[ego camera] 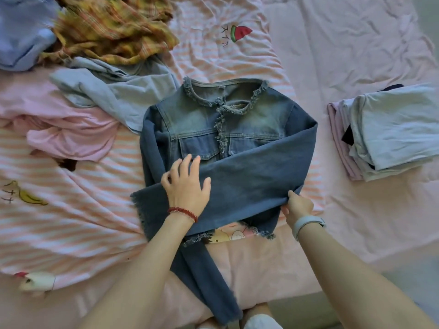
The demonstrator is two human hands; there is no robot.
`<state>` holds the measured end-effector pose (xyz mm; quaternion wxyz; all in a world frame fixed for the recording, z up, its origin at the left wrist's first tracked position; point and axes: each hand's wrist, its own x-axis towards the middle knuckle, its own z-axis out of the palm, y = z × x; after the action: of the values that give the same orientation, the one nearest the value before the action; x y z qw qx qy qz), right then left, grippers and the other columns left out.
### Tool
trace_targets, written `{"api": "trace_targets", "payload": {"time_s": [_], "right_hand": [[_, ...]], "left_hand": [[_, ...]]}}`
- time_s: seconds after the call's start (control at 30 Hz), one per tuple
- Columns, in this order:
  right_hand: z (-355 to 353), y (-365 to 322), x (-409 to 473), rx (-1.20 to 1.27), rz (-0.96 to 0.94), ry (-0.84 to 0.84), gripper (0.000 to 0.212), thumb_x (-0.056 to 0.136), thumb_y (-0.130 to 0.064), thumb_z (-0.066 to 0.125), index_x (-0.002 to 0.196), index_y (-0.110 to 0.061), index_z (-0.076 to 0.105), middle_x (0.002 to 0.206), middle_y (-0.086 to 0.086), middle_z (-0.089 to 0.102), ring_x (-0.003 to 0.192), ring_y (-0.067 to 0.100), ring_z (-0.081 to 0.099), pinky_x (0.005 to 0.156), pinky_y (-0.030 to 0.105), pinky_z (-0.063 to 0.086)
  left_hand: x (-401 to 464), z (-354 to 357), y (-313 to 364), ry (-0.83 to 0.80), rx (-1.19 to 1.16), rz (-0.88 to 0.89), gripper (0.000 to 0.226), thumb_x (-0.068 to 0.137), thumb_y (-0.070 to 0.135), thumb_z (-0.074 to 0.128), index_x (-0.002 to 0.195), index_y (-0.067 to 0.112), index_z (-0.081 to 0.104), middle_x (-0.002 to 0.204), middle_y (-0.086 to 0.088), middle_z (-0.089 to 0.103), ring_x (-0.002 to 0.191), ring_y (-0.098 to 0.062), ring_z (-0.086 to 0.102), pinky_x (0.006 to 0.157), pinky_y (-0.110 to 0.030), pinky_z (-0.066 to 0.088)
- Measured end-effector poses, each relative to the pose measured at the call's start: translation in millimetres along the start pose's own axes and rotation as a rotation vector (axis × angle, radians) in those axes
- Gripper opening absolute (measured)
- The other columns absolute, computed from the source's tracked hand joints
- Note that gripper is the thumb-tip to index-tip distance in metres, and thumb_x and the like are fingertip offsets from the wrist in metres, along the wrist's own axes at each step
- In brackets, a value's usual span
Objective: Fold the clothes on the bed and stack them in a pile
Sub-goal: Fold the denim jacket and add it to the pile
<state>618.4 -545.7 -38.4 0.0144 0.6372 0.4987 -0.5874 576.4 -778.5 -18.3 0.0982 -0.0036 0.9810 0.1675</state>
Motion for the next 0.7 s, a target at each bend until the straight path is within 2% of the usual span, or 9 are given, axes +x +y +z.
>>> {"api": "trace_targets", "payload": {"time_s": [0.07, 0.17, 0.27, 0.33, 0.4, 0.5, 0.57, 0.63, 0.7], "right_hand": [[-5, -1, 3, 0.079, 0.027, 0.003, 0.022, 0.083, 0.007, 0.039, 0.068, -0.007, 0.048, 0.068, 0.005, 0.044, 0.057, 0.017, 0.039, 0.052, 0.027, 0.037], [-17, -2, -1, 0.266, 0.082, -0.118, 0.023, 0.086, 0.001, 0.036, 0.081, -0.011, 0.055, 0.074, 0.006, 0.054, 0.066, 0.018, 0.05, 0.062, 0.028, 0.042], [-31, -7, -6, 0.509, 0.126, -0.288, 0.028, 0.091, -0.003, 0.034, 0.097, -0.013, 0.06, 0.089, 0.004, 0.064, 0.083, 0.018, 0.059, 0.076, 0.027, 0.048], [-34, -10, -11, 0.554, 0.093, -0.375, 0.027, 0.089, -0.001, 0.034, 0.097, -0.009, 0.059, 0.091, 0.005, 0.065, 0.085, 0.018, 0.06, 0.072, 0.026, 0.05], [-31, -7, -16, 0.51, 0.032, -0.432, 0.027, 0.087, 0.002, 0.034, 0.104, -0.005, 0.053, 0.096, 0.009, 0.06, 0.087, 0.02, 0.056, 0.07, 0.027, 0.047], [-22, 2, -19, 0.419, -0.013, -0.389, 0.028, 0.086, 0.008, 0.034, 0.105, -0.005, 0.051, 0.089, 0.01, 0.059, 0.08, 0.02, 0.056, 0.063, 0.026, 0.046], [-19, 11, -21, 0.359, 0.057, -0.365, 0.02, 0.091, 0.0, 0.038, 0.096, -0.007, 0.055, 0.085, 0.006, 0.061, 0.079, 0.019, 0.058, 0.064, 0.026, 0.049], [-21, 22, -20, 0.286, 0.176, -0.399, 0.018, 0.096, -0.016, 0.044, 0.107, -0.012, 0.057, 0.101, 0.004, 0.064, 0.094, 0.019, 0.06, 0.079, 0.031, 0.049], [-24, 34, -21, 0.177, 0.218, -0.455, 0.026, 0.095, -0.023, 0.049, 0.12, -0.015, 0.053, 0.114, 0.004, 0.063, 0.103, 0.019, 0.059, 0.085, 0.033, 0.048]], "left_hand": [[26, 8, 8, -0.135, 0.098, 0.055, 0.052, 0.091, 0.045, 0.046, 0.138, 0.022, 0.038, 0.134, 0.001, 0.049, 0.128, -0.021, 0.035, 0.1, -0.042, 0.02], [43, 5, 14, -0.245, 0.063, 0.091, 0.034, 0.095, 0.042, 0.042, 0.117, 0.022, 0.059, 0.111, 0.0, 0.065, 0.107, -0.021, 0.054, 0.094, -0.038, 0.03], [28, -9, 4, -0.16, -0.376, 0.01, 0.02, 0.093, 0.028, 0.052, 0.096, 0.015, 0.067, 0.091, -0.003, 0.069, 0.088, -0.02, 0.061, 0.078, -0.033, 0.044], [8, -22, -9, -0.025, -0.53, -0.03, 0.014, 0.091, 0.019, 0.055, 0.083, 0.015, 0.066, 0.075, 0.0, 0.066, 0.073, -0.001, 0.057, 0.07, -0.021, 0.043], [-15, -33, -23, 0.009, -0.589, -0.064, 0.02, 0.091, 0.013, 0.056, 0.073, 0.021, 0.061, 0.068, 0.004, 0.061, 0.065, 0.002, 0.054, 0.061, -0.009, 0.039], [-39, -32, -39, -0.116, -0.569, -0.163, 0.023, 0.091, 0.023, 0.056, 0.069, 0.031, 0.056, 0.069, 0.01, 0.061, 0.068, -0.006, 0.055, 0.063, -0.023, 0.042], [-42, -29, -50, -0.316, -0.467, -0.221, 0.012, 0.086, 0.041, 0.059, 0.077, 0.032, 0.059, 0.079, 0.014, 0.064, 0.08, -0.01, 0.06, 0.067, -0.028, 0.043], [-42, -27, -62, -0.558, -0.119, -0.137, 0.024, 0.08, 0.053, 0.06, 0.09, 0.031, 0.059, 0.094, 0.011, 0.063, 0.094, -0.013, 0.058, 0.076, -0.03, 0.044], [-44, -25, -74, -0.583, 0.071, 0.011, 0.027, 0.082, 0.051, 0.059, 0.097, 0.028, 0.06, 0.102, 0.006, 0.058, 0.106, -0.017, 0.052, 0.083, -0.031, 0.041]]}}
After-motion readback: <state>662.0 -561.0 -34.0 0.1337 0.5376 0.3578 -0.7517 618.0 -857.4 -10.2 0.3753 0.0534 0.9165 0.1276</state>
